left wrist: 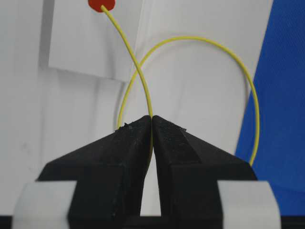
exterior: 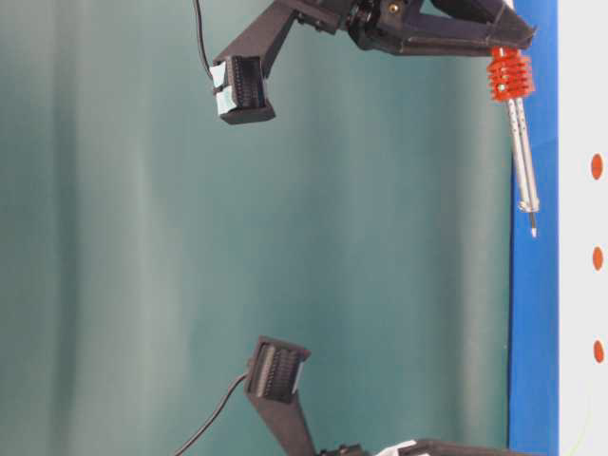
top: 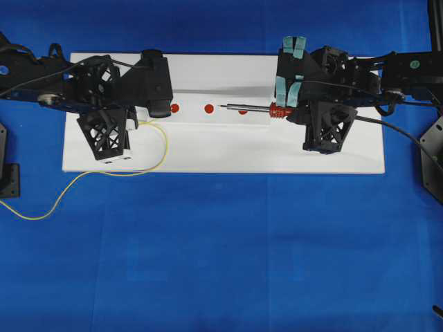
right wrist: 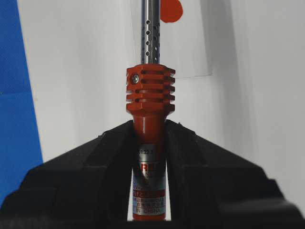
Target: Touch the tip of the soldering iron to the tip of the solder at the mark.
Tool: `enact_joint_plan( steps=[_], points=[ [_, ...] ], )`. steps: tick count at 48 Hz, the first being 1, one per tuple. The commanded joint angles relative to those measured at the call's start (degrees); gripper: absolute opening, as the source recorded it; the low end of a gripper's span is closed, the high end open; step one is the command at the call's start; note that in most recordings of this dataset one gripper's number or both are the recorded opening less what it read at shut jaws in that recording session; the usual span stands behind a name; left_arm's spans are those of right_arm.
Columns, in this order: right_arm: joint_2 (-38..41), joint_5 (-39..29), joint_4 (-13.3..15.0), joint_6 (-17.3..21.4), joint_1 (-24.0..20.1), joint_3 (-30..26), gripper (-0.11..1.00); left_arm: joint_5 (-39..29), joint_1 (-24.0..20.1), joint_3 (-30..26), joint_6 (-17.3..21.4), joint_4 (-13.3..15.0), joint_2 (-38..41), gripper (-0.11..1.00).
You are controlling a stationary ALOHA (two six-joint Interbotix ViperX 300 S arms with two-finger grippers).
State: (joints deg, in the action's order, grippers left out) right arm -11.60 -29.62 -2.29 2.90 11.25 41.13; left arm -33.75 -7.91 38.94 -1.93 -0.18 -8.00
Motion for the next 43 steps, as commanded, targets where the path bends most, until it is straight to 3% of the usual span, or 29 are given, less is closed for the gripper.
enact_joint_plan(
  steps=[1, 24, 43],
  points=[
    [-1.41, 0.53, 0.09, 0.18, 0.09, -1.67, 0.06, 0.88, -0.44, -0.62, -0.09, -0.09, 0.0, 0.03],
    [0.44, 0.18, 0.09, 0.09, 0.09, -3.34, 0.06, 0.88, -0.79, -0.7, -0.09, -0.09, 0.7, 0.03],
    [8.26, -0.53, 0.09, -0.44, -0.35, -9.93, 0.06, 0.7, -0.7, -0.62, -0.09, -0.09, 0.79, 0.03]
  ],
)
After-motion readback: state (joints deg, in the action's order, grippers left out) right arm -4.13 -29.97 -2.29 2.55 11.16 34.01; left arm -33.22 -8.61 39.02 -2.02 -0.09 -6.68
